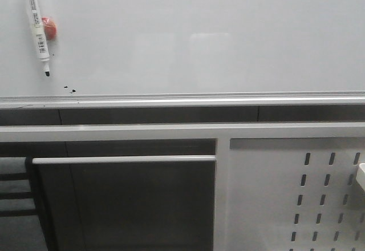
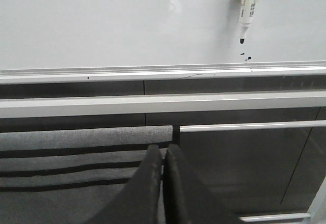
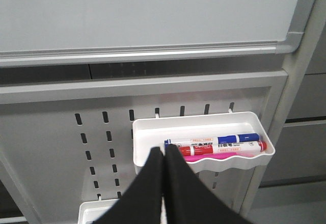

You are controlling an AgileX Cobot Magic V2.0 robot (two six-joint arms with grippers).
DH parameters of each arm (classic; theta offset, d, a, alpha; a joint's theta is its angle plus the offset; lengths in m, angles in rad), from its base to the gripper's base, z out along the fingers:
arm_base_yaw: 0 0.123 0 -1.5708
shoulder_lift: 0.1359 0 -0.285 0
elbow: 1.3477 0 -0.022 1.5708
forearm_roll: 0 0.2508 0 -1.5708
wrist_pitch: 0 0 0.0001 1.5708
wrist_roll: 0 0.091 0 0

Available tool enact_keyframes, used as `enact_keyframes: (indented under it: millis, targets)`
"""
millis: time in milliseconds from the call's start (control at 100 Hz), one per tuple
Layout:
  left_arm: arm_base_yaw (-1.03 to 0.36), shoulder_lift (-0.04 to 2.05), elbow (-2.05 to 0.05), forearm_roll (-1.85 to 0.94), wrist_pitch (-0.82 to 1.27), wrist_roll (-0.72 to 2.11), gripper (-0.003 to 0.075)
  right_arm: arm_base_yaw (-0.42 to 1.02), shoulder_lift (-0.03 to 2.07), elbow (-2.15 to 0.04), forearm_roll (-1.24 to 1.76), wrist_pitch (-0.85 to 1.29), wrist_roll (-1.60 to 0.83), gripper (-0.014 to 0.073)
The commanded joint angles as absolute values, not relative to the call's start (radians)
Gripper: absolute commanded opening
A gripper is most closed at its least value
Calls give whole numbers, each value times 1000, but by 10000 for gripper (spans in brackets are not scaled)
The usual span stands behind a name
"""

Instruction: Write number 1 on whiteboard

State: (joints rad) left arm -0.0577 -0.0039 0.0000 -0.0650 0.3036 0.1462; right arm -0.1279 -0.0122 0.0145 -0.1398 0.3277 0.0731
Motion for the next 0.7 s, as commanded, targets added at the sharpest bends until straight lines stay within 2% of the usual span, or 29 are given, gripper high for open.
enact_keyframes:
  millis: [0,690]
  targets:
    - [-56,-32,23,-68,222,145,-21,-134,-28,23,-150,311,69,-55]
    - [-56,-32,23,-68,209,145,-21,-134,-28,23,-150,311,69,-55]
